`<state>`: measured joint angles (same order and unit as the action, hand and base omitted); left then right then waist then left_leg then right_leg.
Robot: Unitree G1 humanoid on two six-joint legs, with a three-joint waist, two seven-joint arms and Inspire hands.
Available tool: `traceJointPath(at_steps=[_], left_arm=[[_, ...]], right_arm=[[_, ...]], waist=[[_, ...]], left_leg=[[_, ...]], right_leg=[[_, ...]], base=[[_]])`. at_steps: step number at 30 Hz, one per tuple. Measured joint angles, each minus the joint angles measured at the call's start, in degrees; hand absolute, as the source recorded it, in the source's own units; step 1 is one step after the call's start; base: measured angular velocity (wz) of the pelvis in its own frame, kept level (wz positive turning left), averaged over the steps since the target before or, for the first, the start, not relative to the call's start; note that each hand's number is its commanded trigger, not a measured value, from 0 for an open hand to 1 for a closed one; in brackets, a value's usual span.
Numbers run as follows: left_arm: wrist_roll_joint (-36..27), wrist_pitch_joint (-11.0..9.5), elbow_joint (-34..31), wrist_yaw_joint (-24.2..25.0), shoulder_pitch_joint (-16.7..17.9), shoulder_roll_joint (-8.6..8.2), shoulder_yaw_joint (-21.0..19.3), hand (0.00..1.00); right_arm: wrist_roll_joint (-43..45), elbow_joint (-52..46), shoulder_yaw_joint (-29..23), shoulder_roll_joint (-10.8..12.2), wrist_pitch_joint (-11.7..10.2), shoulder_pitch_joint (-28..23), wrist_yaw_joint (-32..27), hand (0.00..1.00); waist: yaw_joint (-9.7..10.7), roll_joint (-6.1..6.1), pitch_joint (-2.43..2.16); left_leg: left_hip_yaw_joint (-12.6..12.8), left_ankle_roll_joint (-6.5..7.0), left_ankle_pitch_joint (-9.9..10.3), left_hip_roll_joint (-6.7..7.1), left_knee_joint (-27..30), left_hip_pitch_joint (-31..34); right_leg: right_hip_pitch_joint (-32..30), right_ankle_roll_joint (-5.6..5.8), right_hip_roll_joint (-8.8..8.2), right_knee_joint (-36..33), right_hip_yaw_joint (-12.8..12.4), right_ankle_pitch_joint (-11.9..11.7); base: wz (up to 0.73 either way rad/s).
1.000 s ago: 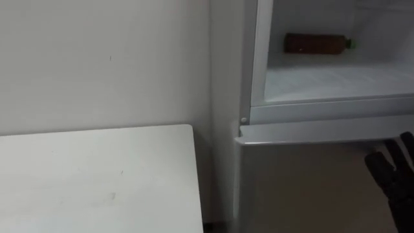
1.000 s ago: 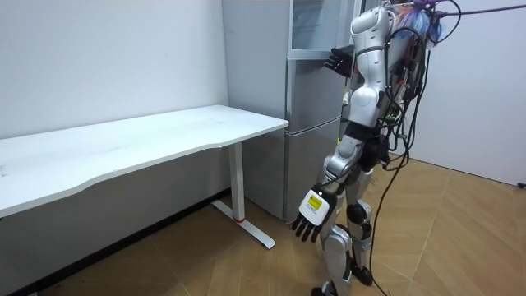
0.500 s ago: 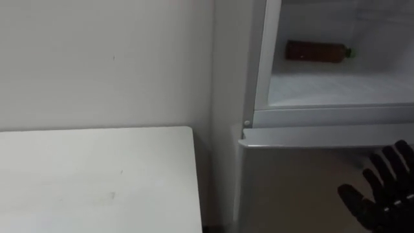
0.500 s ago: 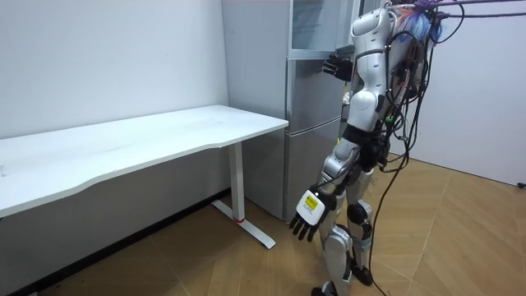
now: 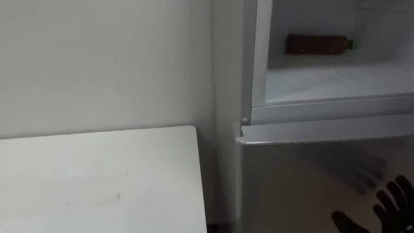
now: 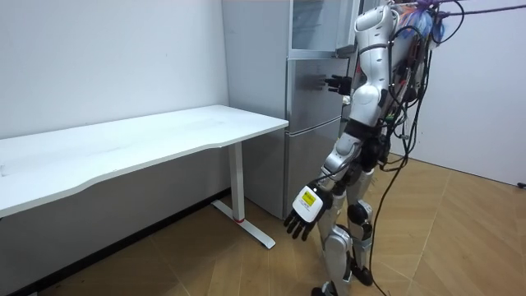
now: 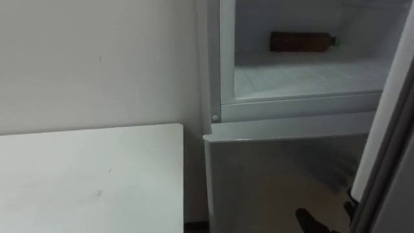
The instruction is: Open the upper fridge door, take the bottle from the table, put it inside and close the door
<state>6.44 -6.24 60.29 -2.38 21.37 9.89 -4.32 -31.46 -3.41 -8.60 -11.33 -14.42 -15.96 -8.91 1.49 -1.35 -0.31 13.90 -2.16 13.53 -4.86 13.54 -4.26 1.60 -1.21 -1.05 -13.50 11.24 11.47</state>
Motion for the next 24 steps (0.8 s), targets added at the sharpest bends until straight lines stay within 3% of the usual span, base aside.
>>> traceJointPath(at_steps=[3, 13, 19, 24], left_arm=[[-0.12, -0.29, 0.08, 0.01, 0.91, -0.2, 0.0, 0.0], [-0.07, -0.25, -0.14, -3.32, 2.28, -0.52, -0.05, 0.0], [-0.34, -0.37, -0.58, -4.91, 2.13, -0.35, -0.26, 0.0], [-1.85, -0.41, -1.27, -4.81, 2.02, -0.33, -0.73, 0.0]], right_arm=[[0.51, 2.94, -0.14, 0.02, -0.06, -0.29, -5.22, 0.0], [0.45, 10.27, -2.13, 0.56, -0.11, -3.27, -21.37, 0.0], [-1.53, 13.52, -7.49, 0.49, -1.43, -3.29, -28.67, 0.0], [-4.57, 10.34, -11.06, 0.32, -2.04, -3.28, -34.32, 0.0]], waist=[[0.36, 0.35, -0.16], [1.38, 1.83, 0.04], [1.54, 1.97, 0.06], [2.21, 2.01, 0.07]], left_leg=[[-0.02, 0.0, -0.01, 0.04, -0.04, -0.62], [-0.03, 0.02, -0.01, 0.62, -0.93, -1.53], [0.02, 0.02, -0.01, 0.74, -1.02, -1.46], [0.02, 0.03, -0.02, 0.71, -1.43, -1.39]], right_leg=[[1.03, 0.03, 0.08, 0.8, -0.03, -0.02], [1.7, 0.62, -0.35, 0.96, -0.03, 0.46], [1.49, 0.71, -0.48, 0.83, -0.08, 0.57], [1.32, 0.72, -0.4, 0.68, -0.11, 0.81]], base=[[0.0], [0.01], [0.0], [0.0]])
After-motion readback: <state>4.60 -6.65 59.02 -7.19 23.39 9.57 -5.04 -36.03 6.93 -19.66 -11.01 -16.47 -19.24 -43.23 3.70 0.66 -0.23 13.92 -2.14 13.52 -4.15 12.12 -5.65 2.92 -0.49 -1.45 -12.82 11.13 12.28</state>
